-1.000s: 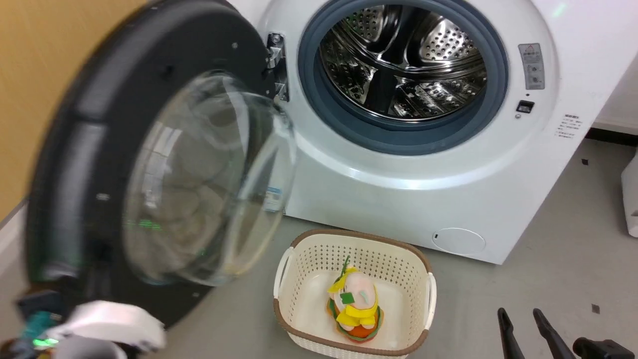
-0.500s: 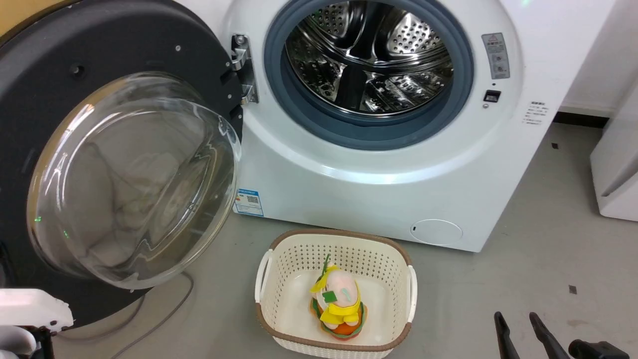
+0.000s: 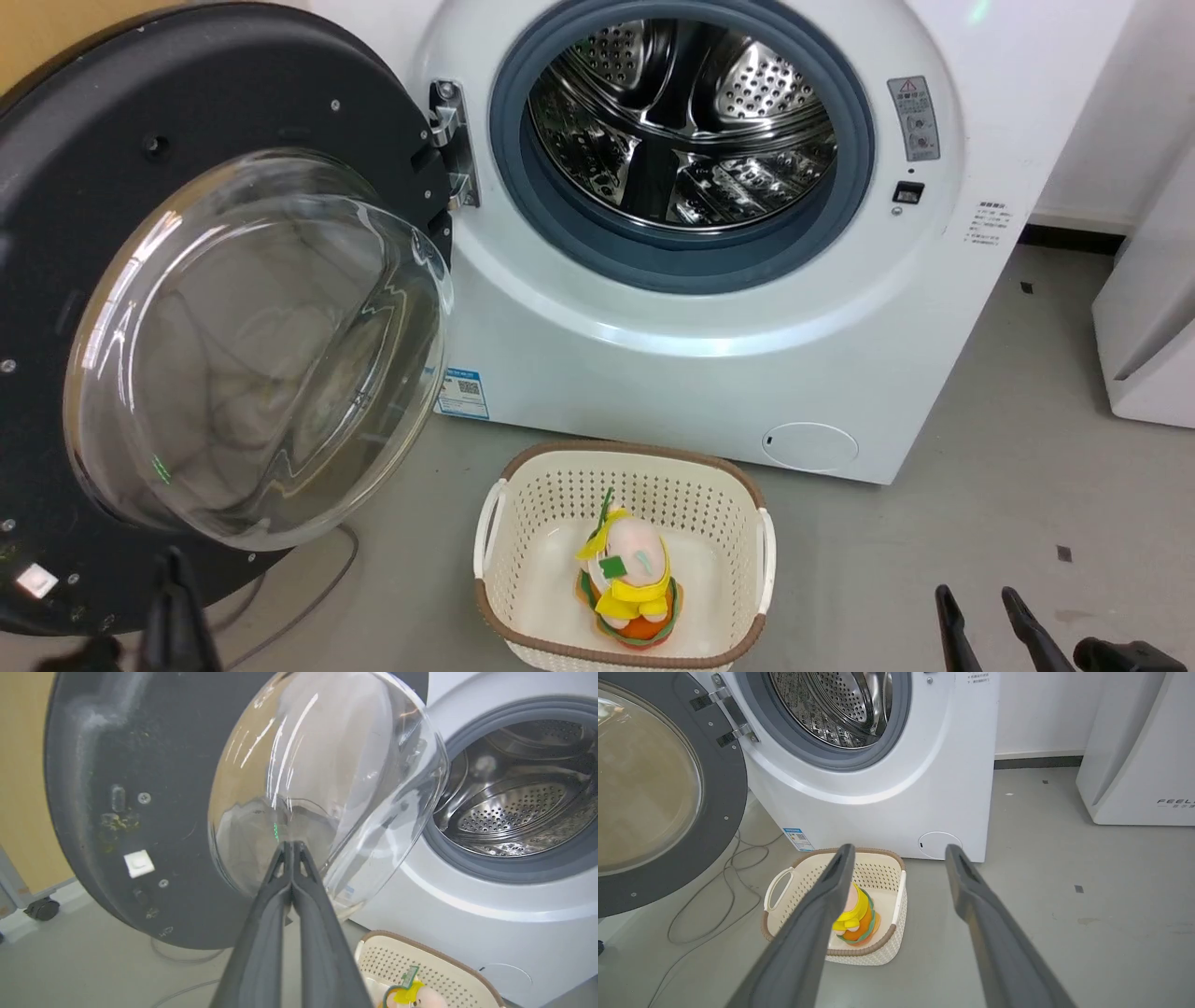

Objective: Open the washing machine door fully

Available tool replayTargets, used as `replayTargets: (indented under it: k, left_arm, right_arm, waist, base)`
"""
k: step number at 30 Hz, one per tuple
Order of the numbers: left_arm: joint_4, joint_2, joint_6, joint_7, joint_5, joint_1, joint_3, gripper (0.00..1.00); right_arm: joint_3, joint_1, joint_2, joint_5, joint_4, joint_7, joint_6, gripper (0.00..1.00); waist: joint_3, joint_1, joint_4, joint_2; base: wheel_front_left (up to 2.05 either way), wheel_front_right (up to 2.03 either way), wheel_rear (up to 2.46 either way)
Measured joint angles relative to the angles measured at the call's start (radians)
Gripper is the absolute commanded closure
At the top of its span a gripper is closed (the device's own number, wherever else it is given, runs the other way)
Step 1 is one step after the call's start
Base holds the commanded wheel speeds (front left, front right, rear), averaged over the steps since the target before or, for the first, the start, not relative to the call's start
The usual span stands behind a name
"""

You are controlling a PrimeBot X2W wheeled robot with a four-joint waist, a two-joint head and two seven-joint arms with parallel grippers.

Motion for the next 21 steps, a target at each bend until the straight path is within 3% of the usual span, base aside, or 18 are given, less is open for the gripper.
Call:
replayTargets:
  k: [1, 3, 5, 15, 21]
  left_arm:
    - [-0.015, -0.010, 0.005, 0.000, 0.011, 0.013, -0.016, 0.59]
    - [-0.035, -0.020, 0.011, 0.000, 0.033, 0.035, -0.046, 0.05]
    - [-0.043, -0.026, 0.011, 0.000, 0.047, 0.045, -0.074, 0.00]
    - [-0.026, -0.075, -0.009, 0.000, 0.124, 0.046, -0.169, 0.00]
    - [0.037, -0.070, -0.041, 0.000, 0.167, 0.006, -0.223, 0.00]
  right_arm:
    - [-0.002, 0.000, 0.000, -0.003, 0.000, 0.000, 0.000, 0.00]
    - [-0.003, 0.000, 0.000, -0.008, 0.000, 0.000, 0.000, 0.00]
    - [-0.002, 0.000, 0.000, -0.018, -0.002, 0.000, 0.000, 0.00]
    - [-0.007, 0.000, 0.000, -0.069, -0.048, 0.001, 0.000, 0.00]
    - [-0.014, 0.003, 0.000, -0.133, -0.135, 0.029, 0.000, 0.00]
  waist:
    - [-0.003, 0.0000, 0.001, 0.0000]
    - [-0.008, 0.0000, 0.003, 0.0000]
    - [-0.013, 0.0000, 0.003, 0.0000]
    - [-0.039, 0.0000, -0.042, 0.0000]
    - [-0.055, 0.0000, -0.097, 0.0000]
  base:
    - [0.00, 0.00, 0.00]
    - [0.00, 0.00, 0.00]
    - [0.00, 0.00, 0.00]
    - [0.00, 0.00, 0.00]
    - [0.00, 0.00, 0.00]
